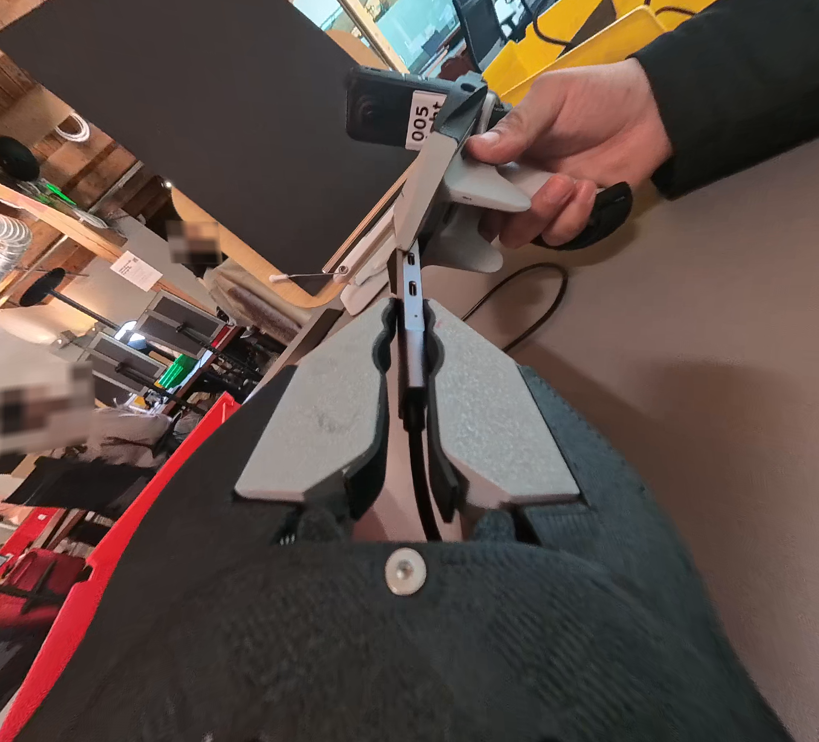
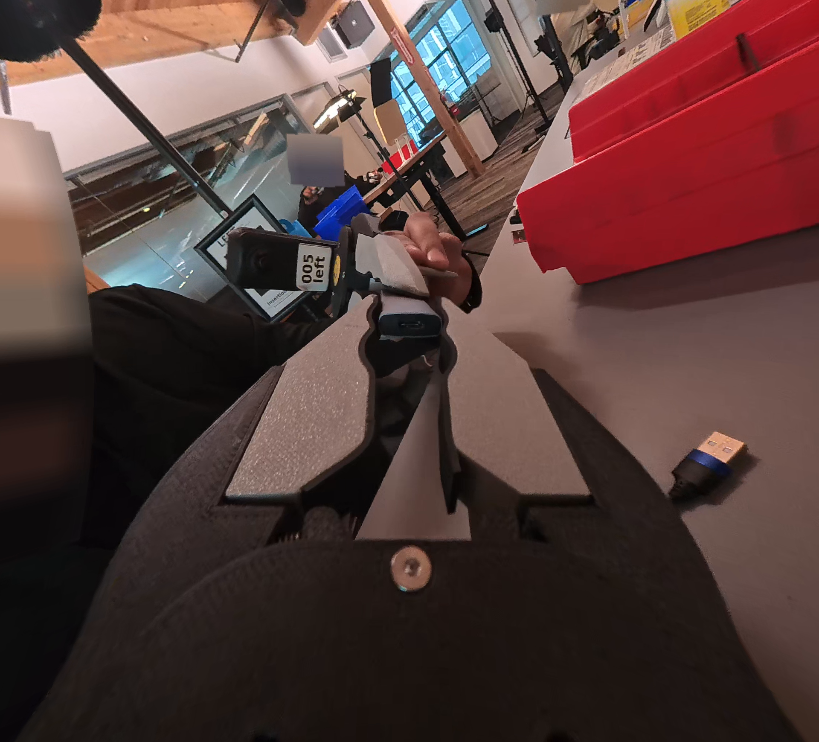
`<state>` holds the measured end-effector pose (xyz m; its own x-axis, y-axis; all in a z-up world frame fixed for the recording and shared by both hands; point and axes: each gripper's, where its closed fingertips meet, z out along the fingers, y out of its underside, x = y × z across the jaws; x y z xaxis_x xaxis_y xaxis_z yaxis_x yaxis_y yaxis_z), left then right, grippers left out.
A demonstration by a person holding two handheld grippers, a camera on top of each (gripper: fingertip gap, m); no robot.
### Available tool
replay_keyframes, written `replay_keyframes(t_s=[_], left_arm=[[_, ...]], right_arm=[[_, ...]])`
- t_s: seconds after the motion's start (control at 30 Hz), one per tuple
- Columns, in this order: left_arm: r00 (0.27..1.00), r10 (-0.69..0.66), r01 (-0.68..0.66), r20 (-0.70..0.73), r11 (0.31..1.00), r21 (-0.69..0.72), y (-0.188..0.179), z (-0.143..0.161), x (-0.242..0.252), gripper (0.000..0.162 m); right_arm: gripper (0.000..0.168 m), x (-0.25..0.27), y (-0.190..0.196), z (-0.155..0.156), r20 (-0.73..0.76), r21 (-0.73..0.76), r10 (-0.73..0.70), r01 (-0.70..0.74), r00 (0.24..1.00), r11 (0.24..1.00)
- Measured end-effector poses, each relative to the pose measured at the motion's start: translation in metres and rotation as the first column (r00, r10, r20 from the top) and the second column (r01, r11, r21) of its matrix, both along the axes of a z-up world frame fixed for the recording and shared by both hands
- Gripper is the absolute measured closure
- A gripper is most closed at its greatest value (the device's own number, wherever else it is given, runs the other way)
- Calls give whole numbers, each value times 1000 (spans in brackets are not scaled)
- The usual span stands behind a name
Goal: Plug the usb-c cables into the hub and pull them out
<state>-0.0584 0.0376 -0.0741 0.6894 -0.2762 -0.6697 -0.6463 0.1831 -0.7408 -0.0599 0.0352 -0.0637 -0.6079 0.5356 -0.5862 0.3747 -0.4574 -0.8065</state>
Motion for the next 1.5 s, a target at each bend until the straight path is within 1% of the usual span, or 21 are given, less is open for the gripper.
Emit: replay_keyframes(t_s=[0.17,0.27,0.33,0.5,0.6,0.77,0.93,1.0,1.07,1.13,1.2,1.27,1.3,1.37,1.43,1.5], left_arm=[[997,-63,61,53,997,41,-8,10,7,152],[995,-92,89,42,994,55,-12,19,13,154],[997,-77,77,3,996,48,-11,22,13,155],[997,-81,81,-11,997,8,-9,22,12,155],[997,-69,69,-20,998,16,-8,20,11,155],[997,-77,76,9,997,30,-9,19,12,155],[996,-91,91,17,996,13,-10,20,13,155],[996,-86,86,-11,996,15,-10,20,12,155],[999,-20,21,-49,1000,15,-5,18,6,154],[988,62,-58,-142,998,28,2,11,-3,154],[982,106,-106,-159,994,7,7,3,-12,154],[968,174,-173,-183,985,19,11,-1,-28,154],[949,225,-222,-220,974,36,14,-3,-38,155],[904,305,-295,-301,952,79,22,-9,-51,155],[905,281,-278,-320,959,55,32,-22,-46,155],[896,293,-291,-333,955,59,43,-29,-47,155]], right_arm=[[148,6,-6,9,-26,-71,64,-66,998,995],[147,12,-10,16,-40,-149,127,-131,991,980],[147,12,-9,17,-42,-179,130,-135,991,974],[147,10,-7,16,-33,-182,125,-129,992,975],[147,9,-5,15,-26,-187,123,-125,992,974],[148,7,-4,13,-12,-190,115,-115,993,975],[147,8,-5,13,-8,-203,124,-123,992,971],[147,8,-6,13,-5,-195,121,-120,993,973],[143,1,2,10,20,-175,58,-53,998,983],[137,-8,14,-2,81,-108,-39,48,996,993],[135,-14,32,-12,121,-26,-172,176,978,984],[137,-15,61,-16,120,68,-348,342,930,937],[136,-13,76,-16,121,110,-427,416,896,903],[135,-6,110,-26,134,251,-609,568,782,784],[130,1,129,-38,108,444,-721,616,684,651],[128,7,145,-60,80,647,-799,579,595,496]])
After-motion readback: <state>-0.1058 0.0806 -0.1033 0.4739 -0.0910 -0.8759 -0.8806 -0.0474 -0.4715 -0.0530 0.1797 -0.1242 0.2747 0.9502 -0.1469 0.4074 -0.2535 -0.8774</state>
